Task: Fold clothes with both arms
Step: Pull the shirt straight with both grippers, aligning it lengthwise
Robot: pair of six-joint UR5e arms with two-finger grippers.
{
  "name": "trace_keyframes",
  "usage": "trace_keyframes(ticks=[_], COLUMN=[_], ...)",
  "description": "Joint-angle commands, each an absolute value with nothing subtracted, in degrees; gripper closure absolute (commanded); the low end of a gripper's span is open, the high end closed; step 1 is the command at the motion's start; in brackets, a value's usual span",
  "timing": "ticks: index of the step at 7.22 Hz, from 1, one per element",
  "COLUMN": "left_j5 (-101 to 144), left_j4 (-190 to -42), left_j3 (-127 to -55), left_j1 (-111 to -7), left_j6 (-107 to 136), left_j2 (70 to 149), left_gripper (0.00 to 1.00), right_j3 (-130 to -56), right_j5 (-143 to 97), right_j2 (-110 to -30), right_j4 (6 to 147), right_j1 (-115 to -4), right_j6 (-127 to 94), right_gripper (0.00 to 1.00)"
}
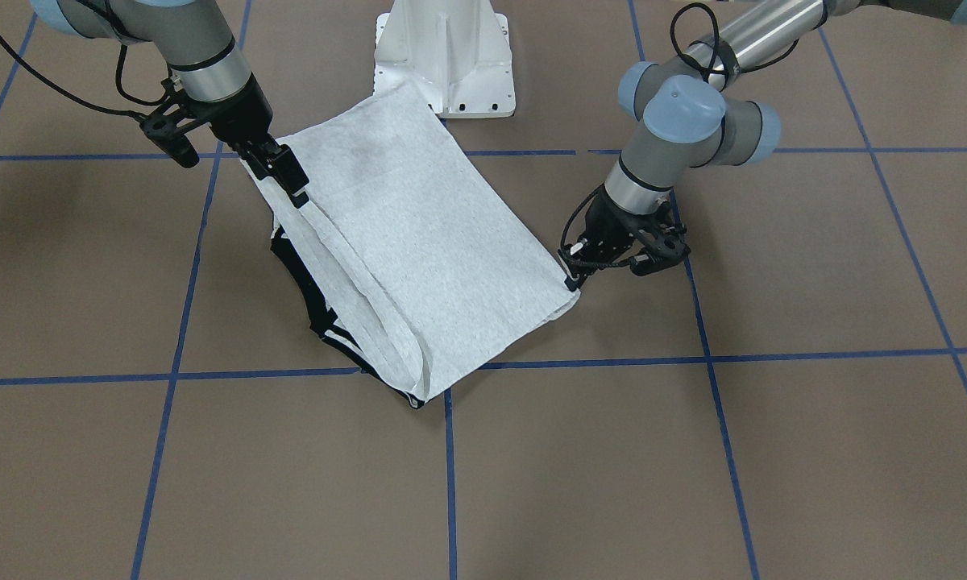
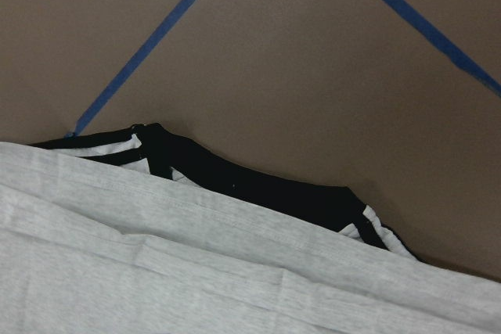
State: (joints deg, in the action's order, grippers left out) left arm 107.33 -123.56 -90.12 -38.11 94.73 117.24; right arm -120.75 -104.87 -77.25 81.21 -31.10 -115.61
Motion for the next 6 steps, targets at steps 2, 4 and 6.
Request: trace_keyframes(ticks=[2,4,6], left_j5=[105.22,104.85,105.12], left_j4=[-132.40,-138.24,-138.60], left_j3=[-68.11,-56.72,-56.86], left_j1=[-46.21,-48.42,-48.43], left_j6=[90.62,87.03,86.92], left_j2=[133.01,139.12,139.22], left_gripper=[1.00,0.98,0.35], right_j3=[-120.59,-120.24,-117.35], right_j5=[-104.42,-104.41,-100.23], right_j2=[-76.99,-75.77,-72.10], right_j4=[81.12,81.04,81.12], right_j1=[-30.76,-29.89,-26.30], right_j6=[-115.84,-115.93,-116.02], right_gripper=[0.00,0.00,0.00])
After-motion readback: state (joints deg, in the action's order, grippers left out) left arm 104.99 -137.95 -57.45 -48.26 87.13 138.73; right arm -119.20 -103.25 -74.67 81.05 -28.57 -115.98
